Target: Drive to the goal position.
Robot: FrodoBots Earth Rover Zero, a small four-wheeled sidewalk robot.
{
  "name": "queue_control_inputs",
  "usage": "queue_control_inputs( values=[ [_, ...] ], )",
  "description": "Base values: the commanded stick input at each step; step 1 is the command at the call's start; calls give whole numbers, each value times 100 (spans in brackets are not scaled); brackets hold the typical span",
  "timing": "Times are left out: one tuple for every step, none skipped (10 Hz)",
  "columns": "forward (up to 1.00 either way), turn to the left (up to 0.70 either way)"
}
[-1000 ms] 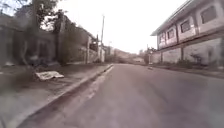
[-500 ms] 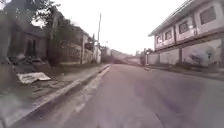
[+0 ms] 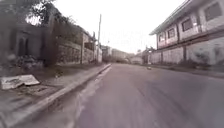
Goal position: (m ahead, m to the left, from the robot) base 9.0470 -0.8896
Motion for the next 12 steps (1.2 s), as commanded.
queue_control_inputs(
  values=[
    [100, 0],
    [100, 0],
    [100, 0],
    [100, 0],
    [100, 0],
    [100, 0],
    [100, 0],
    [100, 0],
    [100, 0],
    [100, -6],
    [100, -19],
    [100, -38]
  ],
)
